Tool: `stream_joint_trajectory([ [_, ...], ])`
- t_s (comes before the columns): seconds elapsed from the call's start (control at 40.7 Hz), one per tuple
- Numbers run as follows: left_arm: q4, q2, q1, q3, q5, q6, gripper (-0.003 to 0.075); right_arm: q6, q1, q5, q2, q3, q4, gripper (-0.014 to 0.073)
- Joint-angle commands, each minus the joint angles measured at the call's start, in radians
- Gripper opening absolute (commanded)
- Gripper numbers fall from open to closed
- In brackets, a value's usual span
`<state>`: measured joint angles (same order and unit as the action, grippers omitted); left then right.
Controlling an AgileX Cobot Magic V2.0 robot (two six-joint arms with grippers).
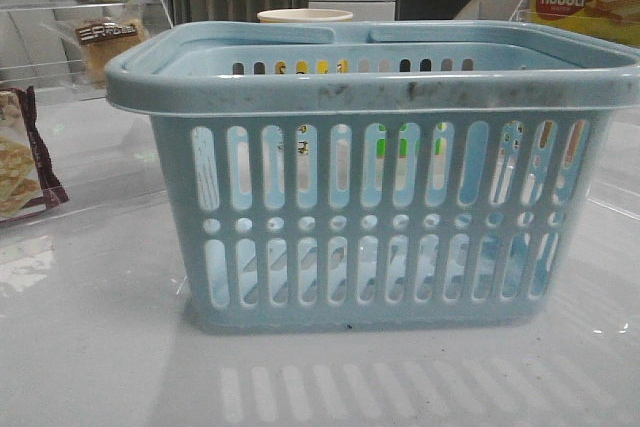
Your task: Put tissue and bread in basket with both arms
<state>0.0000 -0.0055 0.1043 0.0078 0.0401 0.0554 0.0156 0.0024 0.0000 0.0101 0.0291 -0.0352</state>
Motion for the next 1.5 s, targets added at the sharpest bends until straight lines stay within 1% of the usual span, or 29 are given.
stream_joint_trajectory([
  [0.0, 0.000, -0.017, -0.001, -0.001, -0.089, 0.000, 0.0095, 0.000, -0.008, -0.096, 0.019, 0.001, 0.010, 0.0066],
  [0.197, 0.000, -0.017, -0.001, -0.001, -0.092, 0.000, 0.0095, 0.000, -0.008, -0.096, 0.019, 0.001, 0.010, 0.0066],
  [0.369, 0.000, -0.017, -0.001, -0.004, -0.148, 0.000, 0.0095, 0.000, -0.007, -0.111, 0.019, -0.003, 0.002, 0.0066],
  [0.467, 0.000, -0.017, -0.001, -0.035, -0.147, 0.000, 0.0095, -0.001, -0.007, -0.099, 0.019, -0.044, -0.040, 0.0066],
  [0.541, -0.011, -0.017, -0.001, -0.084, -0.126, 0.000, 0.0095, -0.001, -0.007, -0.079, 0.019, -0.110, -0.052, 0.0066],
  [0.639, -0.011, -0.011, -0.001, -0.198, -0.066, -0.002, 0.0095, -0.001, -0.007, 0.000, 0.012, -0.226, -0.050, 0.0066],
  [0.762, -0.015, 0.032, -0.001, -0.366, 0.042, -0.002, 0.0095, -0.001, -0.007, 0.097, -0.038, -0.390, -0.044, 0.0066],
  [0.983, -0.015, 0.212, -0.001, -0.716, 0.319, -0.002, 0.0095, 0.000, -0.007, 0.317, -0.216, -0.672, 0.016, 0.0066],
  [1.106, -0.029, 0.321, -0.001, -0.845, 0.448, -0.002, 0.0095, 0.000, -0.007, 0.423, -0.310, -0.787, 0.043, 0.0066],
  [1.204, -0.029, 0.389, -0.001, -0.892, 0.518, -0.002, 0.0095, 0.000, -0.007, 0.490, -0.364, -0.830, 0.050, 0.0066],
  [1.303, -0.040, 0.437, -0.001, -0.885, 0.539, -0.002, 0.0095, 0.000, -0.007, 0.542, -0.401, -0.830, 0.050, 0.0066],
  [1.475, -0.064, 0.500, -0.001, -0.850, 0.615, -0.002, 0.0095, 0.000, -0.007, 0.643, -0.454, -0.819, 0.050, 0.0066],
])
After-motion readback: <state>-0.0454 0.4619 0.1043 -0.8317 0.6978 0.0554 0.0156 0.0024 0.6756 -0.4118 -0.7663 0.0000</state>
